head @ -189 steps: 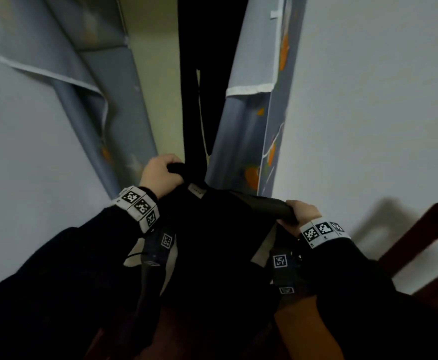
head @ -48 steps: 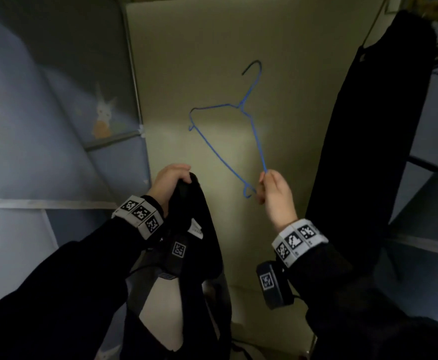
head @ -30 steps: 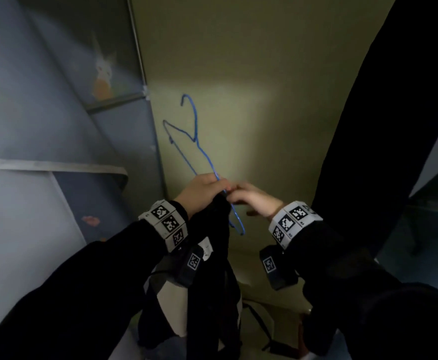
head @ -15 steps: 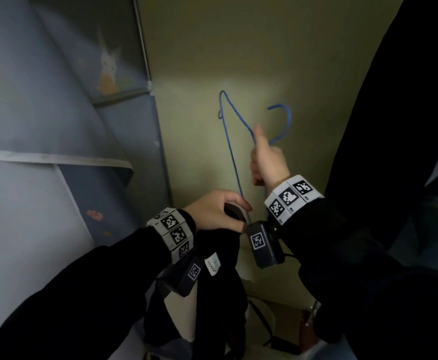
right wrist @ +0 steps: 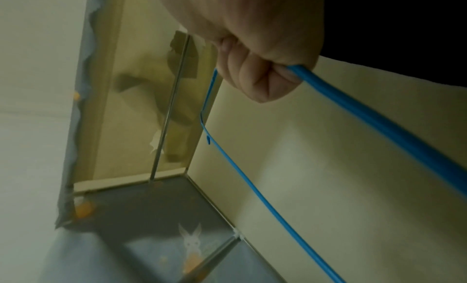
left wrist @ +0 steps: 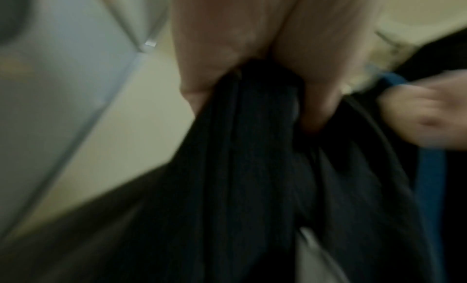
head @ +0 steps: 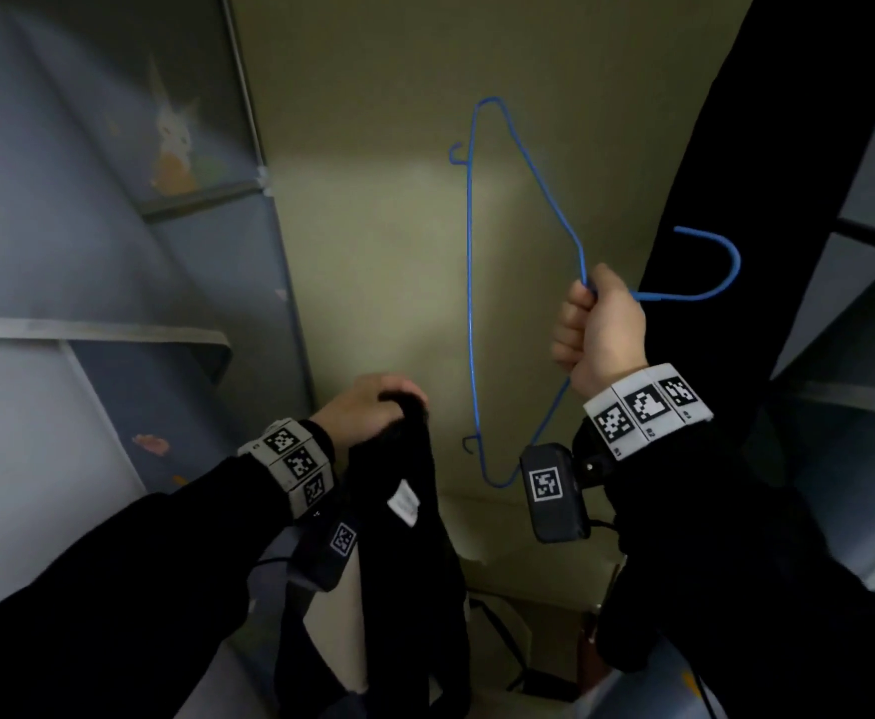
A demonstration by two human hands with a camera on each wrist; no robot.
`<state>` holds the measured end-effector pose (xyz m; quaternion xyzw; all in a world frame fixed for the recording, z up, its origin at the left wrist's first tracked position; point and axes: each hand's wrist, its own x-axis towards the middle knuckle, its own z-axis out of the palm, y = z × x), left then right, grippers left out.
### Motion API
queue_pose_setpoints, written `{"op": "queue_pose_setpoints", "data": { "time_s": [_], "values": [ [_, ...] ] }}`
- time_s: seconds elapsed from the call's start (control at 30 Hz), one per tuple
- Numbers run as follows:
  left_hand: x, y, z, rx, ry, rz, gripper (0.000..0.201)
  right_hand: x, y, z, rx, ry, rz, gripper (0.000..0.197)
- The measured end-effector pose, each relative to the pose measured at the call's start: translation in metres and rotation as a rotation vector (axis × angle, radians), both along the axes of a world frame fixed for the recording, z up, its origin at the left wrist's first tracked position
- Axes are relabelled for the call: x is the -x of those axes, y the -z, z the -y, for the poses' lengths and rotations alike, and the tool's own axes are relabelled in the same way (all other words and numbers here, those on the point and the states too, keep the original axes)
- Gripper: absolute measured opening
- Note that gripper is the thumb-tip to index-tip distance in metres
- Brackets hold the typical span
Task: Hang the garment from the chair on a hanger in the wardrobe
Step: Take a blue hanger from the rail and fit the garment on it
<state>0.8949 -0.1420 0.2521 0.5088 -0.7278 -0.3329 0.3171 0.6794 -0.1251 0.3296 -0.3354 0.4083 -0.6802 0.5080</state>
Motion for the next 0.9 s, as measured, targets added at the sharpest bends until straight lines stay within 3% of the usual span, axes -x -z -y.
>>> {"op": "queue_pose_setpoints", "data": {
  "time_s": [0.1,0.2,0.37,0.5,0.67,0.9],
  "values": [
    [-0.005,-0.005,0.009,-0.014,-0.236,-0.258,0.037,0.000,-0.001,-0.012,0.023,-0.042,0.083,0.044],
    [-0.009,-0.012,0.012,-0.043,-0.316,-0.349,0.034,-0.004,-0.003,-0.022,0.047,-0.082,0.179,0.046],
    [-0.006,-0.026,0.006,-0.203,-0.355,-0.546,0.020,-0.023,-0.009,-0.031,0.144,-0.176,0.219,0.061],
    [-0.001,-0.035,0.002,-0.288,-0.351,-0.628,0.019,-0.042,-0.004,-0.032,0.225,-0.201,0.173,0.058],
    [-0.007,-0.053,-0.005,-0.465,-0.262,-0.733,0.031,-0.046,0.010,-0.028,0.329,-0.206,0.255,0.059],
    [-0.020,-0.058,-0.006,-0.492,-0.306,-0.741,0.025,-0.033,0.041,-0.012,0.284,-0.174,0.269,0.060]
  ]
}}
